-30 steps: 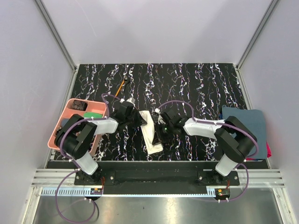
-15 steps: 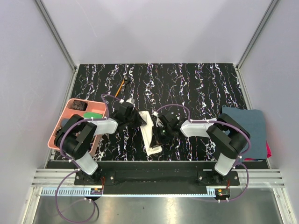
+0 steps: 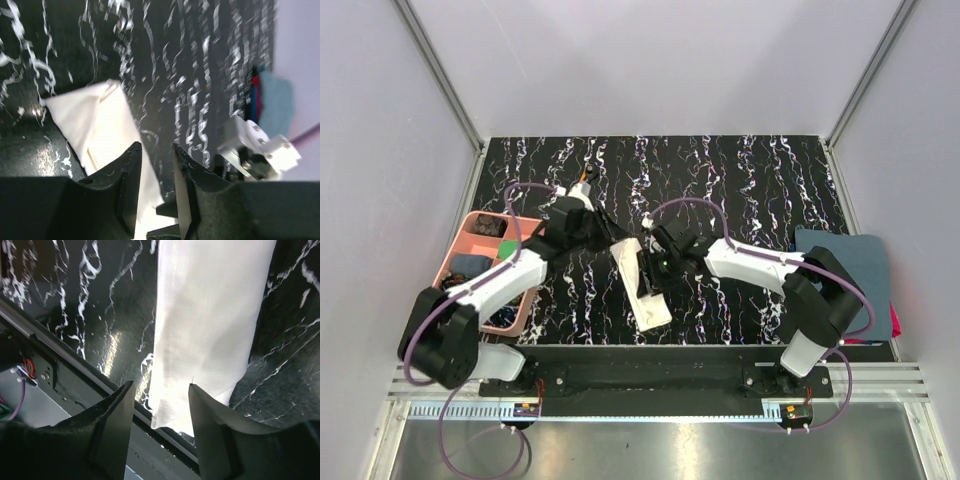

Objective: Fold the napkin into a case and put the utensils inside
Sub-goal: Turn over the smaller rectangle-folded napkin at the center of the board.

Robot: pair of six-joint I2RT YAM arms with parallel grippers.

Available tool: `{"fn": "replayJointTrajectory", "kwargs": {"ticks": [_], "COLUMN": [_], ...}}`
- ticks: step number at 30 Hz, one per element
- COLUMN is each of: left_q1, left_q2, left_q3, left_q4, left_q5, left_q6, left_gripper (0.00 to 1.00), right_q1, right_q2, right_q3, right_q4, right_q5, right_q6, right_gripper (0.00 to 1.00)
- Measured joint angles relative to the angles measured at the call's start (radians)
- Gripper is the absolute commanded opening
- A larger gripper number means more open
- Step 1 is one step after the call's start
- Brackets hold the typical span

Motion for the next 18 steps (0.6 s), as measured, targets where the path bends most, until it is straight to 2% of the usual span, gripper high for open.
{"fn": "replayJointTrajectory", "kwargs": {"ticks": [5,11,15,18], "left_q1": [0.056,0.07,0.072,0.074], "left_q2": [-0.175,-0.439,-0.55,-0.569], "left_q3": [-0.018,-0.052,-0.052,-0.053], "left_q4": [-0.106,-0.319,-0.432,-0.489], "left_q5": [-0.06,-0.269,-0.395,-0.441], "left_q6": [-0.004,-0.05,-0.08,-0.087], "left_gripper": [0.41,0.47,0.47,0.47], "right_q1": [0.0,0.046,0.115,0.151], "right_q2": [0.016,0.127,0.221,0.273], "right_q3": [0.127,0.294,0.383,0.421], "right_q4": [-0.096,-0.175,-0.246,-0.294], "right_q5": [0.078,0.21,0.311,0.367], "right_q6": [-0.033,-0.034,-0.026,-0.02], "right_gripper": [0.64,0.64,0.58,0.55]}}
